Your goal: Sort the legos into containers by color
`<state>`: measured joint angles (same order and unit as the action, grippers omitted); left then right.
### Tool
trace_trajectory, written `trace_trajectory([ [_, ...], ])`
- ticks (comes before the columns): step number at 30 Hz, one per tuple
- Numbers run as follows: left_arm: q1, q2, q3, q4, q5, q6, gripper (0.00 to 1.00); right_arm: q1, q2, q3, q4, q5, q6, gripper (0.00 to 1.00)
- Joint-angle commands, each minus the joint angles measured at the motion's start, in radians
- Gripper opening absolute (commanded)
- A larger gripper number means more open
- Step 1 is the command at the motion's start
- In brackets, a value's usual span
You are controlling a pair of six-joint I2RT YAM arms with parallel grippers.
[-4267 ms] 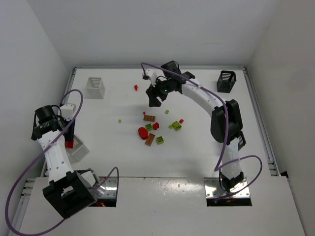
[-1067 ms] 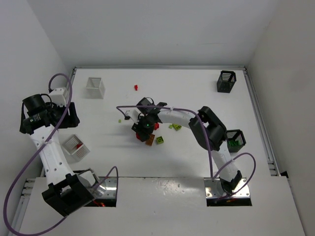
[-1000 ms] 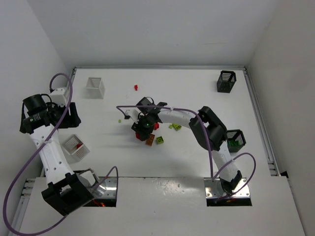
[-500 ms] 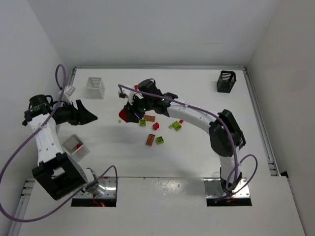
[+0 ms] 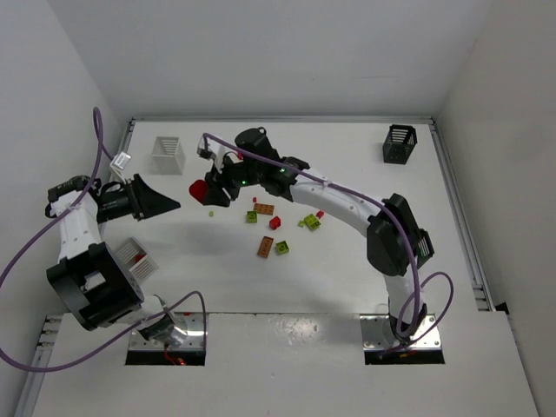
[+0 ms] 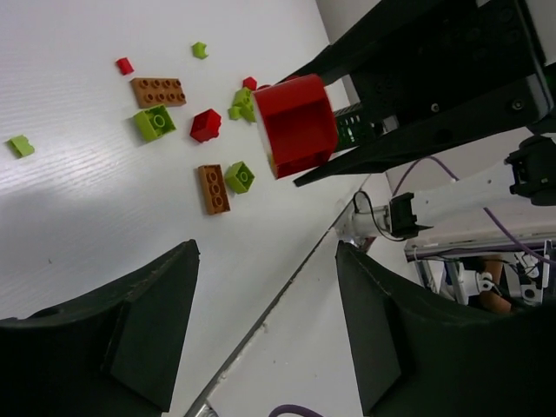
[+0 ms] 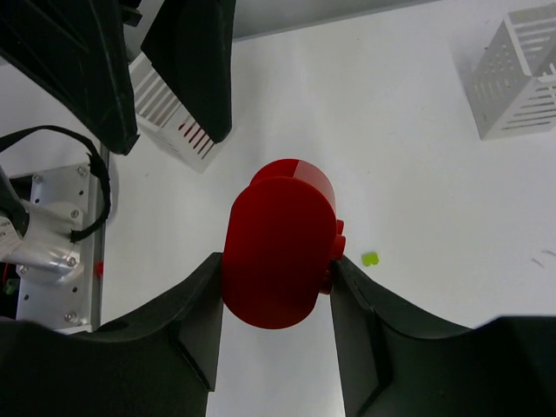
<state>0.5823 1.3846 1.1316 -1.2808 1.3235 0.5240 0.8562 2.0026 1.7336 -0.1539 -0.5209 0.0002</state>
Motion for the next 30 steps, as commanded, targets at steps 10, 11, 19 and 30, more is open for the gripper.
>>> trace_trajectory([
  [10, -0.045, -0.073, 0.043, 0.267, -0.125, -0.252, 0.76, 0.059, 0.048, 0.107, -0.067, -0.056, -0.063, 0.04],
  [11, -0.056, -0.073, 0.043, 0.284, -0.139, -0.289, 0.76, 0.06, 0.048, 0.107, -0.067, -0.044, -0.063, 0.04],
  [19, -0.122, -0.064, 0.022, 0.337, -0.125, -0.335, 0.77, 0.078, 0.067, 0.127, -0.087, -0.024, -0.081, 0.04],
  [30, -0.237, -0.064, 0.002, 0.38, -0.161, -0.381, 0.76, 0.087, 0.085, 0.146, -0.087, 0.007, -0.091, 0.04],
])
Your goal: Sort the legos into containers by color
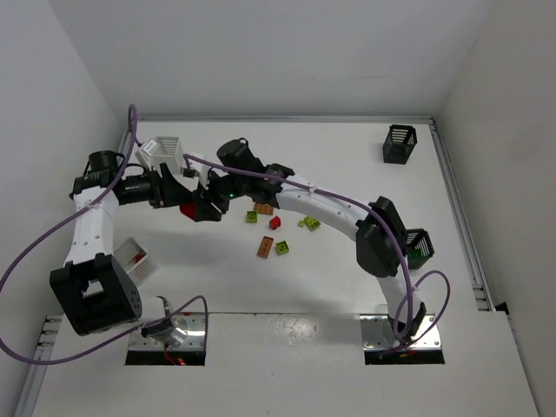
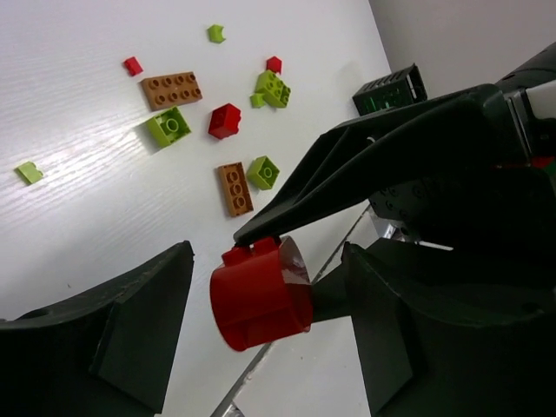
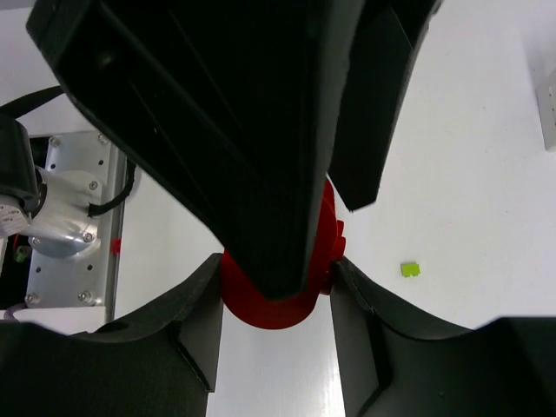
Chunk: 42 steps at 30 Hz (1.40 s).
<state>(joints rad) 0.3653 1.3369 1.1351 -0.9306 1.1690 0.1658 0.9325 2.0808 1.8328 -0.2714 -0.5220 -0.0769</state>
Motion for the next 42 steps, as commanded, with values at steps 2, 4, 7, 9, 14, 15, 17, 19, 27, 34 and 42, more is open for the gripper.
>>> trace_trajectory([
  [2, -0.046, -0.027, -0.012, 0.039, -0.038, -0.034, 0.7, 0.02, 0.007, 0.046, 0.04, 0.019, -0.014, 0.04],
  [4, -0.057, -0.038, -0.012, 0.05, -0.061, -0.043, 0.63, 0.02, 0.007, 0.046, 0.04, 0.028, -0.014, 0.04],
  [7, -0.068, -0.058, -0.021, 0.05, -0.132, -0.055, 0.46, 0.02, -0.004, 0.046, 0.05, 0.05, -0.023, 0.04],
  [9, -0.068, -0.067, -0.021, 0.05, -0.181, -0.065, 0.4, 0.02, -0.025, 0.025, 0.051, 0.077, -0.023, 0.04],
  [14, -0.068, -0.096, -0.009, 0.016, -0.247, -0.04, 0.32, 0.011, -0.044, 0.005, 0.075, 0.155, -0.023, 0.1],
  [15, -0.068, -0.096, 0.001, 0.007, -0.256, -0.04, 0.3, 0.011, -0.044, 0.005, 0.075, 0.172, -0.023, 0.22],
  [17, -0.068, -0.096, 0.026, -0.043, -0.256, 0.022, 0.25, 0.011, -0.063, -0.004, 0.064, 0.182, -0.023, 0.59],
  [19, -0.029, -0.07, 0.077, -0.094, -0.267, 0.072, 0.2, 0.002, -0.082, -0.047, 0.064, 0.191, -0.023, 0.73],
  [27, 0.157, -0.056, 0.218, -0.244, -0.602, 0.26, 0.1, -0.056, -0.22, -0.245, 0.034, 0.209, -0.02, 0.86],
  [34, 0.231, -0.166, 0.082, -0.287, -0.833, 0.397, 0.08, -0.116, -0.255, -0.313, -0.018, 0.274, 0.026, 0.86],
  [42, 0.242, -0.24, -0.092, -0.151, -0.91, 0.339, 0.08, -0.176, -0.24, -0.36, -0.097, 0.286, -0.003, 0.86],
])
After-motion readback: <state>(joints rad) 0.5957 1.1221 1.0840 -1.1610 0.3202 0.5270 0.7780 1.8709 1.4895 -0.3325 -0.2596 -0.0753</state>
